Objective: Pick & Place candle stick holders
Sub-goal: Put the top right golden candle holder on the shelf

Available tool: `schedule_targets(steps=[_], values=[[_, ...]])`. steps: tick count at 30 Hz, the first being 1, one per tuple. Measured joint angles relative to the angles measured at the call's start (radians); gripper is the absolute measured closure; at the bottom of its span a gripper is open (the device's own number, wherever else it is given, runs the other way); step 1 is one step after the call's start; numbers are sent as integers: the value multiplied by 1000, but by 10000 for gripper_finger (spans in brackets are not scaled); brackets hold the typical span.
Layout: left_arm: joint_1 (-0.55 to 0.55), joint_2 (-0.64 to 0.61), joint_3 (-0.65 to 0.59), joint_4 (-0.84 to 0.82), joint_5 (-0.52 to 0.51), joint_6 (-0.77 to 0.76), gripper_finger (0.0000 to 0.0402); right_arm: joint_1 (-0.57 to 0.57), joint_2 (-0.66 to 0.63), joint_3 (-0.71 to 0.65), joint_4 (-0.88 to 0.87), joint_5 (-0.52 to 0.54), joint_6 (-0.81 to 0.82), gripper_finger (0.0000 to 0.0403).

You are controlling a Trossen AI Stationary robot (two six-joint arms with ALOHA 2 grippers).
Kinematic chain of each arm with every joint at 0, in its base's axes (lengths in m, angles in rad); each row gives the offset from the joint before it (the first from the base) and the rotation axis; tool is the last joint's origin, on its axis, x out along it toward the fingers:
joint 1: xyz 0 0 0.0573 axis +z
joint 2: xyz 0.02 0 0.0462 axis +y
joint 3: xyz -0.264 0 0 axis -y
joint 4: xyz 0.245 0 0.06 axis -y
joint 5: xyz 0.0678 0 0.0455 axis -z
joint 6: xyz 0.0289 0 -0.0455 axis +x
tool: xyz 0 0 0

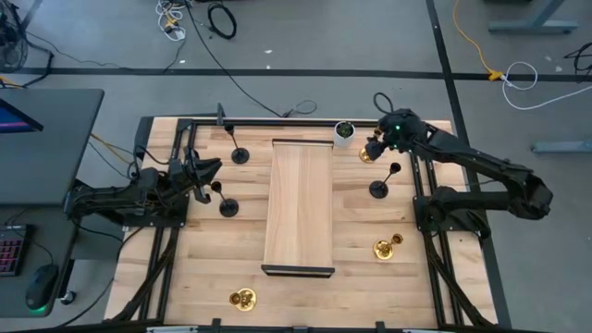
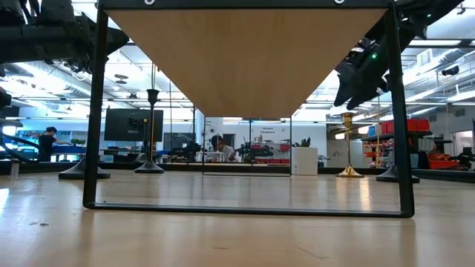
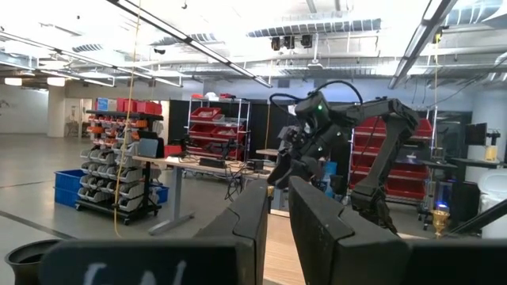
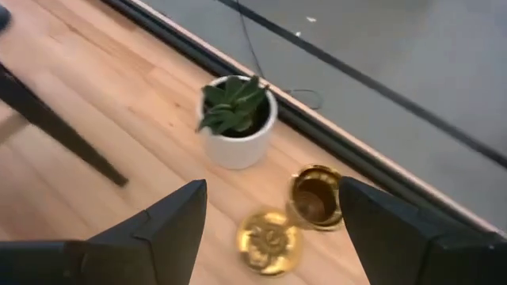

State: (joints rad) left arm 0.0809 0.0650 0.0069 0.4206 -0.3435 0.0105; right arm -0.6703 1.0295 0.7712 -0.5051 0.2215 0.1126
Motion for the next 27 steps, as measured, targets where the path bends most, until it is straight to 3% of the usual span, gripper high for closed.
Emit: schedule_targets(steps=[4, 15, 27], values=[[0, 0, 0, 0, 0, 0, 346, -1, 1, 0, -7, 71, 11, 115], [0, 0, 0, 0, 0, 0, 346, -1, 9, 0, -39, 54, 37, 115], [0, 0, 0, 0, 0, 0, 346, -6, 143, -1, 11, 51, -3, 115]])
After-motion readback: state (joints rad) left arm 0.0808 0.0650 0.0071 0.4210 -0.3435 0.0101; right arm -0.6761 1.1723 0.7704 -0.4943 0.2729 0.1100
